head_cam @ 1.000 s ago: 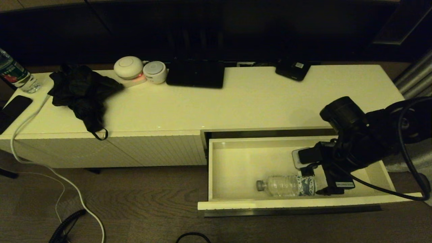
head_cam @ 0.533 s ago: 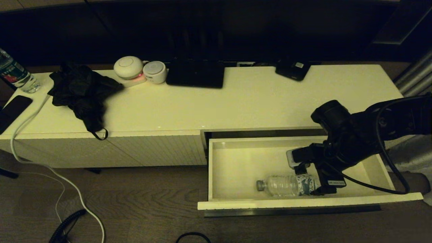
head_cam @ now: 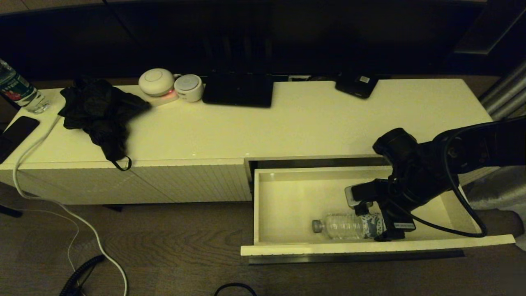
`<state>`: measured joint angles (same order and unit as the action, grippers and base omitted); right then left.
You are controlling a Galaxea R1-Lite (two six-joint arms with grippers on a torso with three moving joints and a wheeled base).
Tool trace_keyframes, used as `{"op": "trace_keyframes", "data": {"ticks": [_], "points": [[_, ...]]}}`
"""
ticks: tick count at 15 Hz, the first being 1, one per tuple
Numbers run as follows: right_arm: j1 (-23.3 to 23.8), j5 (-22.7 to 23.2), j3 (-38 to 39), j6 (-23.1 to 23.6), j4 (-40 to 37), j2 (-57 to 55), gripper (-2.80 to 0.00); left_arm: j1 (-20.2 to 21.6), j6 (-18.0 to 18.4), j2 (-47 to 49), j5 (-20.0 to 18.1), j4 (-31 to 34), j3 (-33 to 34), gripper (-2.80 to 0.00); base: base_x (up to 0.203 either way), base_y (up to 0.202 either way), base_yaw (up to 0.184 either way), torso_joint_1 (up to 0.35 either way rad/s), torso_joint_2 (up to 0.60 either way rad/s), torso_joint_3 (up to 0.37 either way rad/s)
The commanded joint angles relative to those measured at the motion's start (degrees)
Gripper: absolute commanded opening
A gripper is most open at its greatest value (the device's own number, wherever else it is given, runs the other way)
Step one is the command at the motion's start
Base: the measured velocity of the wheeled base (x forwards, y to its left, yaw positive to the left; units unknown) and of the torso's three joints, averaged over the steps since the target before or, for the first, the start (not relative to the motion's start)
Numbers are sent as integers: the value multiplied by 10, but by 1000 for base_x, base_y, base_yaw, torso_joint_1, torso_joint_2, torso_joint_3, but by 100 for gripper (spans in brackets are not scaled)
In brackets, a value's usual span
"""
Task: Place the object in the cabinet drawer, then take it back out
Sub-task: Take the mineral water out of the drawer and put it on the table
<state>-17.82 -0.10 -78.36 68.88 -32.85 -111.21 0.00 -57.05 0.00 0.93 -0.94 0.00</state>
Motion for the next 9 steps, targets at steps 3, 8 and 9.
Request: {"op": "trace_keyframes", "data": {"ticks": [3,8,9], "points": [[0,1,-1,4,-1,-10,0,0,-3,-1,0,0,0,-280,0,0,0,0,0,0],[1,1,-4,4,2,-16,0,0,-3,-1,0,0,0,-280,0,0,0,0,0,0],[2,1,-6,4,2,-18,0,0,-3,-1,0,0,0,-280,0,0,0,0,0,0]]}}
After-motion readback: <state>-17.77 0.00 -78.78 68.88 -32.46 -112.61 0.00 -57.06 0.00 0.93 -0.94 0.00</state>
